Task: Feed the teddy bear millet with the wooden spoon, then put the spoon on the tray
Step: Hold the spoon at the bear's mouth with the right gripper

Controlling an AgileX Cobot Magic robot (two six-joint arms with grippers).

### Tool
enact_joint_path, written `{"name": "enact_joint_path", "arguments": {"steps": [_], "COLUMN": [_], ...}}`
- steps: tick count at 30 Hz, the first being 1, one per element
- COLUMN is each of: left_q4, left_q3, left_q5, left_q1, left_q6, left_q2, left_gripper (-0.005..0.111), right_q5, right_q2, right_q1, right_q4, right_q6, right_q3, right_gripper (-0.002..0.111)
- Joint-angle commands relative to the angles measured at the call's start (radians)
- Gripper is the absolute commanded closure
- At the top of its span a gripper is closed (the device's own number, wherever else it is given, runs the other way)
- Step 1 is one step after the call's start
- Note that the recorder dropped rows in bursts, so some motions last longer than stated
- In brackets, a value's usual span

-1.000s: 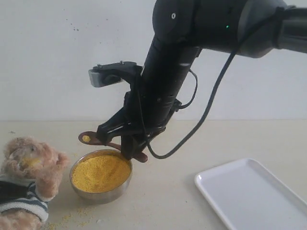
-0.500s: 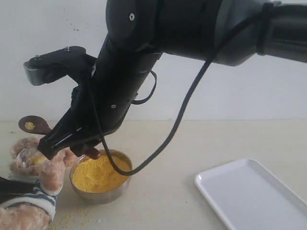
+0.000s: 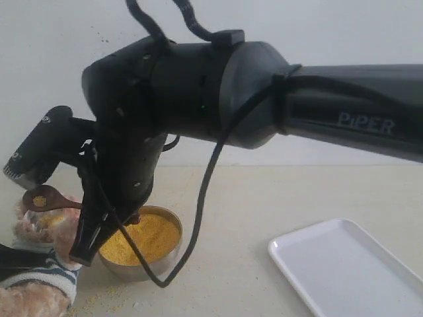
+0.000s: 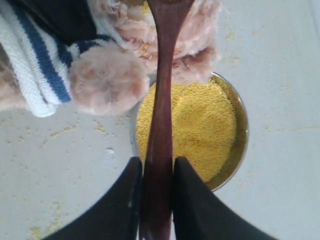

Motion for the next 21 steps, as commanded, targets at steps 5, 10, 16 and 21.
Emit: {"name": "enact_joint_path", "arguments": {"steps": [5,10,16,21], "left_q4": [-0.003,-0.003,-0.01,-0.015], "left_q3": [-0.003,-0.003,-0.003,-0.003], "left_q5": [0.035,0.035,0.035,0.035], "left_q1": [0.002,0.002,0.002,0.002], "left_q6": [0.011,0.011,0.019,0.019], "left_q2": [0.0,0.0,0.0,0.0], "left_gripper": [0.103,0.103,0.103,0.103], "right_q5": [-0.003,-0.001,0.023,0.078], "right_q2": [0.042,0.066,0.066,0.066], "right_q1": [0.113,0.126,0.128,0.128], "right_q4": [-0.359,-0.432,-0.505,-0.545], "right_q6": [0.109,0.177,0.238,0.238], "right_q3": [-0.004,-0.002,-0.002,-0.002], "right_gripper": [0.109,0.109,0.109,0.109]}}
